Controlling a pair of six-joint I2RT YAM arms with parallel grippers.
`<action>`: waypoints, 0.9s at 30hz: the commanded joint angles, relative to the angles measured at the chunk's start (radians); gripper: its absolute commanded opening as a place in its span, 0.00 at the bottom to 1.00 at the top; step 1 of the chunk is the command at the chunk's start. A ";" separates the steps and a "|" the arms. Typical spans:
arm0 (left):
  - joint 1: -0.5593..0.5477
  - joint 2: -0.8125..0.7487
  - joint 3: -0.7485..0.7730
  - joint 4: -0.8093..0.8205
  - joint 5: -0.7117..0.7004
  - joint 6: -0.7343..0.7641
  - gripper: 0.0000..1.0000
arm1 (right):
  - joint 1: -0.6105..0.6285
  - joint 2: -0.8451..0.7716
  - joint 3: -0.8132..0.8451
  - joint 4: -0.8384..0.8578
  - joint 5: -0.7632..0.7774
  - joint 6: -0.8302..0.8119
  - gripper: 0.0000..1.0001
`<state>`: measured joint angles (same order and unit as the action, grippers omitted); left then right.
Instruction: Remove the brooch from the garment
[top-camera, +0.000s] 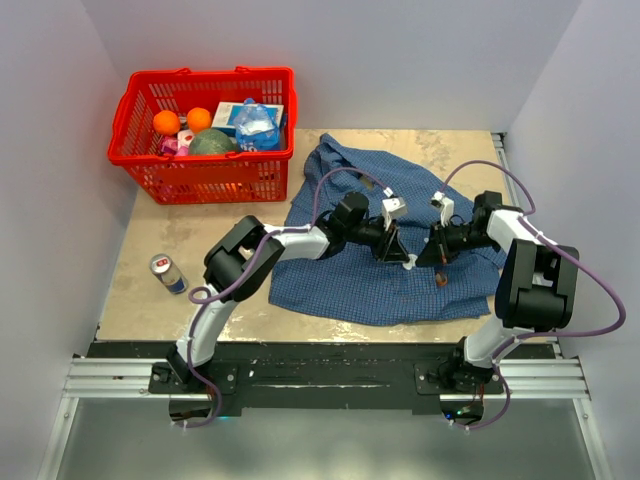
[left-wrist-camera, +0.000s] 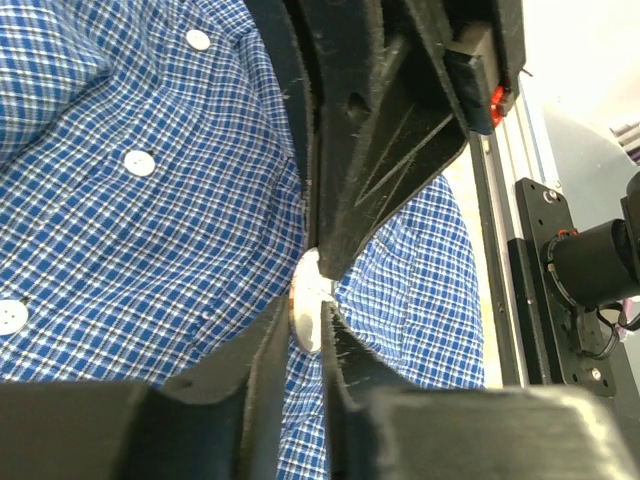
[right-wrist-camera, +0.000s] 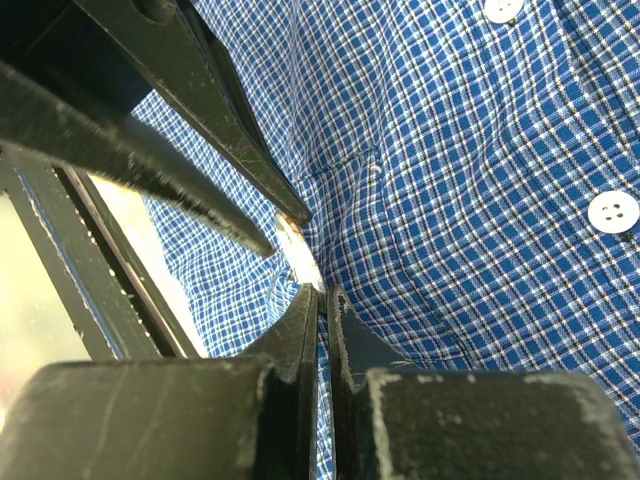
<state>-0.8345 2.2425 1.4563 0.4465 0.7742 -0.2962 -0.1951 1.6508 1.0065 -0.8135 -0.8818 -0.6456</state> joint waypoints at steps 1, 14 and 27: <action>-0.040 -0.020 -0.013 -0.019 0.109 -0.018 0.27 | -0.010 0.007 0.057 0.082 -0.037 0.015 0.00; -0.032 0.002 -0.033 0.041 0.161 -0.077 0.31 | -0.014 0.003 0.069 0.070 -0.057 0.012 0.00; -0.035 0.035 -0.021 0.093 0.186 -0.118 0.25 | -0.013 -0.002 0.069 0.073 -0.077 0.032 0.00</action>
<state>-0.8314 2.2673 1.4250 0.5083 0.8356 -0.3843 -0.2043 1.6634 1.0187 -0.8284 -0.8845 -0.6361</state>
